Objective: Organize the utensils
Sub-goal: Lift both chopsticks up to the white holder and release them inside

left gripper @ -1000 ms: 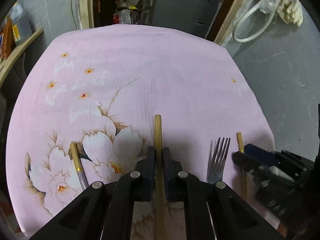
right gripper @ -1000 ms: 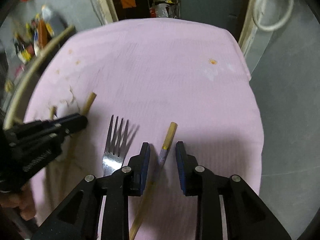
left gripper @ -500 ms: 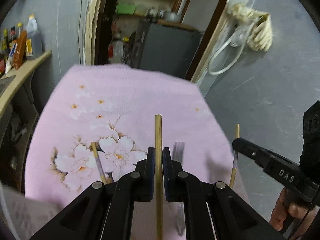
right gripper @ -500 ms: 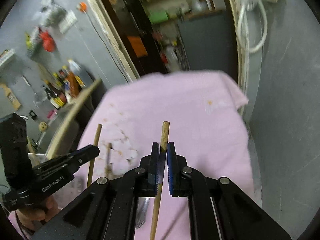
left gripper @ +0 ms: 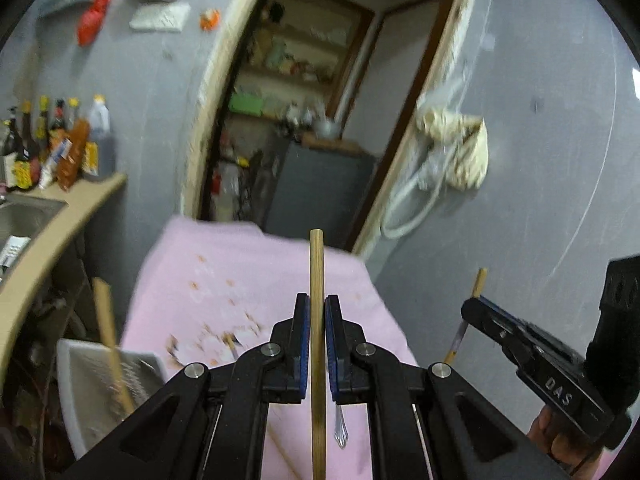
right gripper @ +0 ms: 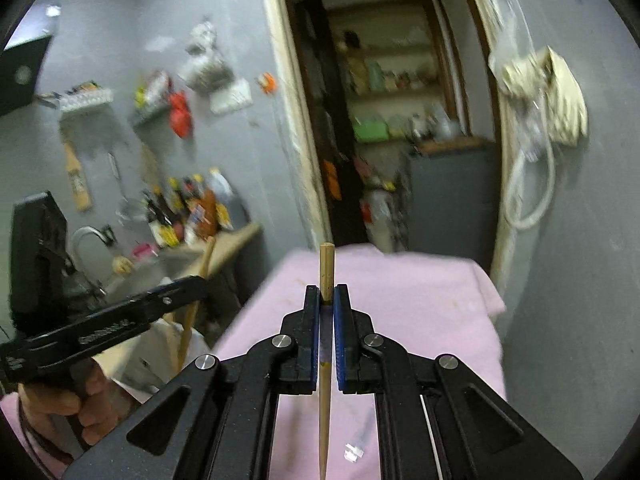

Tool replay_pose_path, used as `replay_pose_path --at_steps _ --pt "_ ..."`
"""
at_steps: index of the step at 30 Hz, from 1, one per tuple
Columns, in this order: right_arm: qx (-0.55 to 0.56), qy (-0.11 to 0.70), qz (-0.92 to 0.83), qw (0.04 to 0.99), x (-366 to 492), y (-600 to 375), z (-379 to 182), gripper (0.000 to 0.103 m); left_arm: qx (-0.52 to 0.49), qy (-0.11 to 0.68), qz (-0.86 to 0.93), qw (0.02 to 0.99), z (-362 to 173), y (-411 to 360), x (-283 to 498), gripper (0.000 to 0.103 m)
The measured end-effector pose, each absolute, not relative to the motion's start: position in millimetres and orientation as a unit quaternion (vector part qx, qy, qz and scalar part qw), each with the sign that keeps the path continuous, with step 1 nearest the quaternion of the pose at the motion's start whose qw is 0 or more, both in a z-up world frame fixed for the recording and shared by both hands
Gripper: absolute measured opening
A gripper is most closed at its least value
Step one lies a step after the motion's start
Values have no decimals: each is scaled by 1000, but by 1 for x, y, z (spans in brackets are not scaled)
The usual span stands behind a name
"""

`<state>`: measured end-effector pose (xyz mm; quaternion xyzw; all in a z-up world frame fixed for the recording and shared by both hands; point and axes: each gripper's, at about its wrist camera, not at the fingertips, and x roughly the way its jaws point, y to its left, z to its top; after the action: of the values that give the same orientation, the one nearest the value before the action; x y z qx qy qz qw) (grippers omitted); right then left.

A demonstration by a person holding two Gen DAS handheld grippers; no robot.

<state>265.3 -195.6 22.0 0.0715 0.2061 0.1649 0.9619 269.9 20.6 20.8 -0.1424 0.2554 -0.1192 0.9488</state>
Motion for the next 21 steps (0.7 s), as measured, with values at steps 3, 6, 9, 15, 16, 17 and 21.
replay_pose_path --at_steps 3,6,9,15,16,17,21 --pt "80 162 197 964 259 -170 52 6 -156 220 -104 957 42 44 262 7" --pt "86 130 229 961 257 -146 72 6 -157 188 -81 966 59 70 256 7" --pt "91 100 262 956 255 -123 87 6 -160 163 -57 972 67 92 254 7" --pt "77 80 291 950 259 -76 82 6 -171 116 -10 978 63 125 259 7" --pt "75 82 294 949 262 -70 79 6 -170 110 -2 979 61 129 260 7" --pt "72 85 296 949 264 -64 75 6 -170 107 2 980 60 131 261 7" --pt "65 105 300 946 278 -49 55 6 -172 94 12 980 49 137 268 7"
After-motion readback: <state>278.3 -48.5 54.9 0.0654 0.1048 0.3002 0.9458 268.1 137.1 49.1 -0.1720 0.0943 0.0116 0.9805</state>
